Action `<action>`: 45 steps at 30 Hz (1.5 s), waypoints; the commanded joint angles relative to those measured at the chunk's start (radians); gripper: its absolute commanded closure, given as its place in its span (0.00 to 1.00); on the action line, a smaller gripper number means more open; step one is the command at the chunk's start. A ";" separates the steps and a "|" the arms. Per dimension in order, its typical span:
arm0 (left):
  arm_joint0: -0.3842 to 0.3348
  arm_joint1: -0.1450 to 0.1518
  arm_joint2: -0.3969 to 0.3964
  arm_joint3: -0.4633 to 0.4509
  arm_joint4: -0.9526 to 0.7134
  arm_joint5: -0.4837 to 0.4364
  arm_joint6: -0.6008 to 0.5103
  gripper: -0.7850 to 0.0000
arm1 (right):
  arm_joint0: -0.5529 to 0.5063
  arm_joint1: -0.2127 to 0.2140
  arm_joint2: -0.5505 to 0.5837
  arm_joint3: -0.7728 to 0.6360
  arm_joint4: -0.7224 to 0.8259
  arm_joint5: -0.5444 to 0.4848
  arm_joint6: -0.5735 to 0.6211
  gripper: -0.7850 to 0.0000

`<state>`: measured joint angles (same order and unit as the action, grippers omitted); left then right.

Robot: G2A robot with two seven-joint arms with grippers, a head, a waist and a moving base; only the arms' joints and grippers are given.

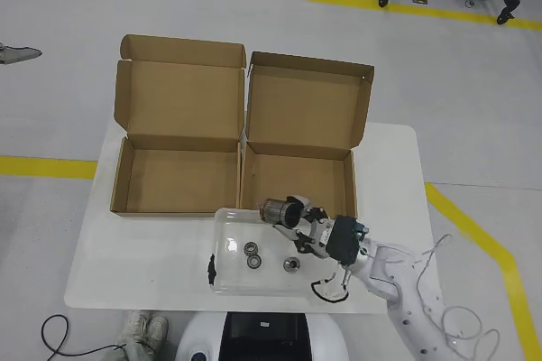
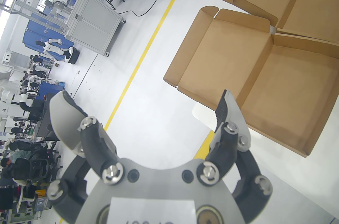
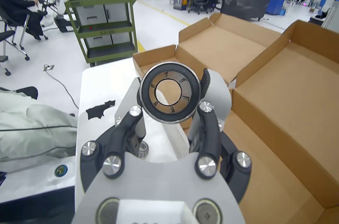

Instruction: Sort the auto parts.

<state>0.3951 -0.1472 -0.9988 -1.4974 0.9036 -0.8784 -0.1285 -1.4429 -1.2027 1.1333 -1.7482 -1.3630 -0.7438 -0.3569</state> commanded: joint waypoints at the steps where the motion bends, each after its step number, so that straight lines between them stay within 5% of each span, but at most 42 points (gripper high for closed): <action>1: 0.000 0.000 0.000 0.000 0.000 0.000 0.000 0.00 | 0.017 -0.002 -0.006 0.010 0.000 -0.008 -0.056 1.00; 18: 0.000 0.000 0.000 0.000 0.000 0.000 0.000 0.00 | 0.156 -0.022 -0.069 0.029 0.018 -0.004 -0.302 1.00; 45: 0.000 0.000 0.000 0.000 0.000 0.000 0.000 0.00 | 0.248 -0.043 -0.103 -0.042 0.082 0.002 -0.358 1.00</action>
<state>0.3951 -0.1472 -0.9988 -1.4974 0.9036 -0.8784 -0.1285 -1.1934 -1.2460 1.0271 -1.7868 -1.2806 -0.7405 -0.7162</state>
